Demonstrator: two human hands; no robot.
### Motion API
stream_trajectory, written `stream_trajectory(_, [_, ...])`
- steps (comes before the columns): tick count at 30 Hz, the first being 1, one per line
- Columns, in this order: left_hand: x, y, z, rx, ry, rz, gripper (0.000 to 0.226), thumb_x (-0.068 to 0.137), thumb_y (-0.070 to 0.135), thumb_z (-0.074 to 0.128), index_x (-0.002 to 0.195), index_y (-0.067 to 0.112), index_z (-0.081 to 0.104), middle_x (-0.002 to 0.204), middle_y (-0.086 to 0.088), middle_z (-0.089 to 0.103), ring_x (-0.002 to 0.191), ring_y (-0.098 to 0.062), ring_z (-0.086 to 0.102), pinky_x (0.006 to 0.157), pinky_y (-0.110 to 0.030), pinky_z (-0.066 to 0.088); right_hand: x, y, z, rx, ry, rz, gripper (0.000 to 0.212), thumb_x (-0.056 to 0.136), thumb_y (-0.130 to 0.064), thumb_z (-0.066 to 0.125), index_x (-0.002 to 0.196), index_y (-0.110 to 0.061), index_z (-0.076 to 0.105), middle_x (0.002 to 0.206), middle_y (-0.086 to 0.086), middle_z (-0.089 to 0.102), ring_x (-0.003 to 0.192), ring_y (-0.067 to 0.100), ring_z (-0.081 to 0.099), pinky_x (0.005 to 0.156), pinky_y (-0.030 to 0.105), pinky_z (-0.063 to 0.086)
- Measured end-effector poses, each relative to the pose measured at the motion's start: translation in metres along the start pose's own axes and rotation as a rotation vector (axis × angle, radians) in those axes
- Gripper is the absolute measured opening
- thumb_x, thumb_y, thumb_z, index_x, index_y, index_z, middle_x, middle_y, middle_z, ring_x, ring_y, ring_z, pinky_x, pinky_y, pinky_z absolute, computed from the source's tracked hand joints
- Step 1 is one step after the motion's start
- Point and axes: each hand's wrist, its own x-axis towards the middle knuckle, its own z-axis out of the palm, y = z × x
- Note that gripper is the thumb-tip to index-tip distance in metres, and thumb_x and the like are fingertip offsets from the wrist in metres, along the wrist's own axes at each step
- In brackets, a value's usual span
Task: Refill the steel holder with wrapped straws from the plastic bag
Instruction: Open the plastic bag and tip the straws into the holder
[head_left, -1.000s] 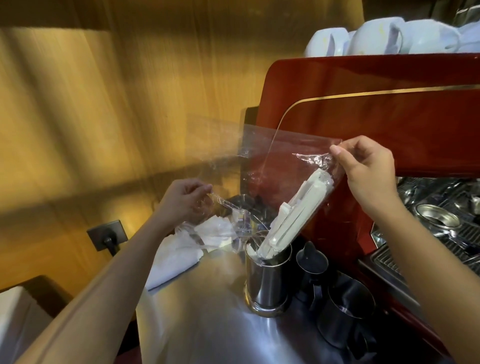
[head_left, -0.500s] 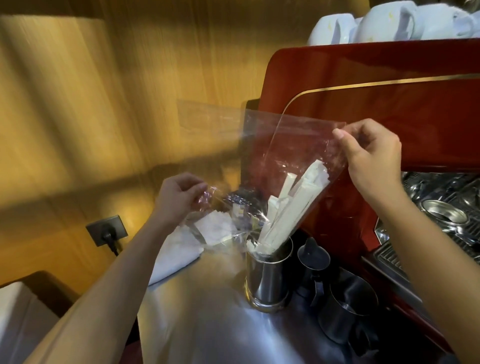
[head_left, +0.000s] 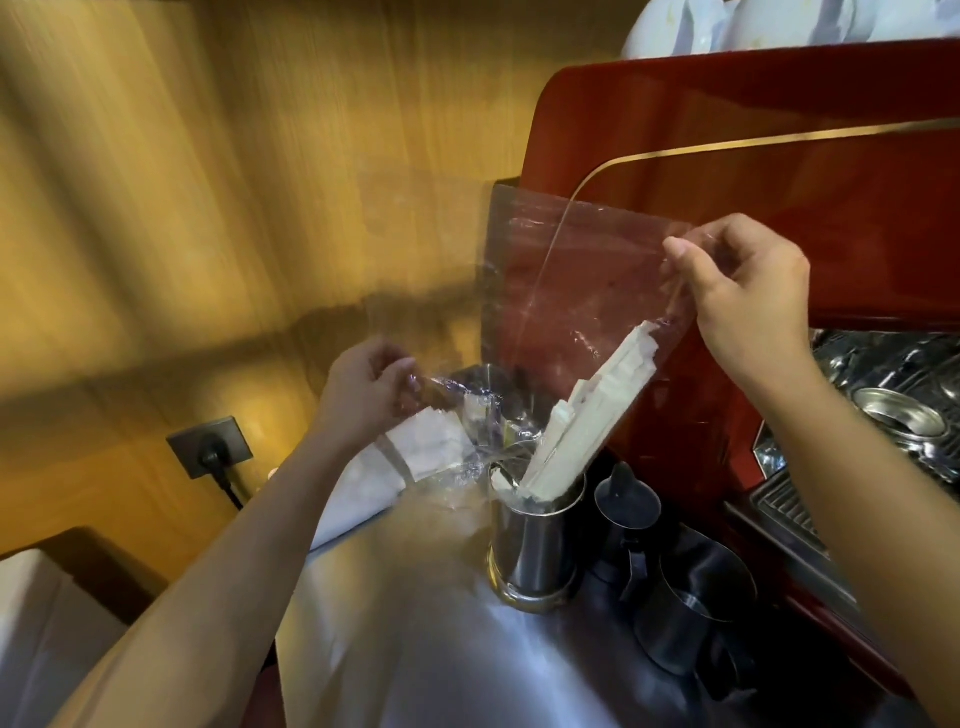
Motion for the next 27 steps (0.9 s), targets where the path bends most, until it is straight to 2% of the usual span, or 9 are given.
stream_trajectory(2, [-0.001, 0.002, 0.0, -0.077, -0.008, -0.027, 0.013, 0.089, 0.006, 0.057, 0.077, 0.01, 0.059, 0.061, -0.008, 0.061, 0.045, -0.012, 0.06, 0.049, -0.029, 0.053, 0.002, 0.0, 0.0, -0.005, 0.004, 0.005, 0.014, 0.086, -0.023, 0.06, 0.074, -0.016, 0.057, 0.058, -0.002, 0.06, 0.046, 0.013, 0.059, 0.046, 0.022, 0.046])
stream_trajectory(6, [-0.002, 0.003, -0.002, -0.168, -0.022, -0.043, 0.016, 0.088, 0.005, 0.058, 0.074, 0.011, 0.061, 0.056, 0.0, 0.066, 0.05, -0.017, 0.061, 0.049, -0.027, 0.053, 0.01, -0.003, 0.002, 0.026, 0.022, 0.002, 0.015, 0.085, -0.023, 0.061, 0.073, -0.015, 0.057, 0.058, -0.006, 0.061, 0.043, 0.006, 0.058, 0.043, 0.019, 0.044])
stream_trajectory(10, [-0.008, 0.004, -0.002, -0.217, -0.055, -0.015, 0.007, 0.081, 0.018, 0.068, 0.084, 0.024, 0.065, 0.075, 0.001, 0.072, 0.063, -0.012, 0.069, 0.051, -0.019, 0.052, 0.007, -0.004, 0.013, 0.024, 0.015, 0.04, 0.015, 0.084, -0.025, 0.061, 0.07, -0.022, 0.055, 0.063, 0.001, 0.062, 0.053, 0.015, 0.062, 0.054, 0.034, 0.05])
stream_trajectory(11, [-0.009, 0.004, -0.002, -0.28, -0.039, -0.024, 0.007, 0.08, 0.02, 0.068, 0.084, 0.025, 0.067, 0.074, 0.0, 0.073, 0.063, -0.011, 0.07, 0.051, -0.018, 0.053, 0.004, -0.004, 0.016, 0.045, 0.003, 0.057, 0.016, 0.084, -0.024, 0.061, 0.07, -0.026, 0.054, 0.064, 0.001, 0.063, 0.053, 0.014, 0.063, 0.054, 0.035, 0.051])
stream_trajectory(13, [-0.009, 0.003, -0.001, -0.353, -0.004, -0.049, 0.007, 0.083, 0.02, 0.065, 0.078, 0.023, 0.069, 0.066, 0.001, 0.074, 0.06, -0.012, 0.069, 0.05, -0.02, 0.055, -0.003, -0.002, 0.019, 0.11, -0.025, 0.09, 0.011, 0.085, -0.025, 0.061, 0.08, -0.028, 0.051, 0.068, -0.001, 0.063, 0.057, 0.014, 0.066, 0.057, 0.037, 0.054])
stream_trajectory(16, [-0.008, 0.001, -0.002, -0.303, 0.022, -0.056, 0.013, 0.085, 0.019, 0.063, 0.074, 0.02, 0.069, 0.06, 0.004, 0.073, 0.056, -0.01, 0.068, 0.048, -0.02, 0.054, -0.017, 0.009, 0.018, 0.219, -0.071, 0.18, 0.021, 0.084, -0.029, 0.062, 0.098, -0.028, 0.046, 0.071, -0.005, 0.063, 0.066, 0.017, 0.066, 0.063, 0.036, 0.054])
stream_trajectory(19, [-0.009, -0.003, -0.003, -0.318, 0.034, -0.062, 0.013, 0.085, 0.019, 0.063, 0.074, 0.022, 0.069, 0.061, 0.004, 0.073, 0.056, -0.011, 0.068, 0.048, -0.02, 0.054, -0.038, 0.025, 0.016, 0.24, -0.182, 0.272, 0.009, 0.084, -0.023, 0.063, 0.085, -0.03, 0.056, 0.071, -0.004, 0.067, 0.067, 0.014, 0.066, 0.063, 0.031, 0.054])
stream_trajectory(23, [-0.01, -0.01, -0.002, -0.365, -0.008, -0.068, 0.009, 0.082, 0.019, 0.066, 0.075, 0.024, 0.069, 0.066, 0.002, 0.074, 0.062, -0.013, 0.069, 0.055, -0.023, 0.056, -0.055, 0.037, 0.019, 0.26, -0.22, 0.333, 0.016, 0.084, -0.016, 0.063, 0.069, -0.021, 0.063, 0.061, -0.015, 0.068, 0.059, 0.002, 0.061, 0.056, 0.015, 0.051])
stream_trajectory(27, [-0.012, -0.015, -0.007, -0.366, -0.096, -0.117, 0.008, 0.073, 0.014, 0.072, 0.08, 0.016, 0.067, 0.067, 0.002, 0.075, 0.064, -0.014, 0.07, 0.059, -0.025, 0.057, -0.043, 0.029, 0.018, 0.305, -0.161, 0.296, 0.02, 0.082, -0.01, 0.065, 0.063, -0.014, 0.062, 0.055, -0.007, 0.067, 0.05, 0.009, 0.06, 0.05, 0.022, 0.052])
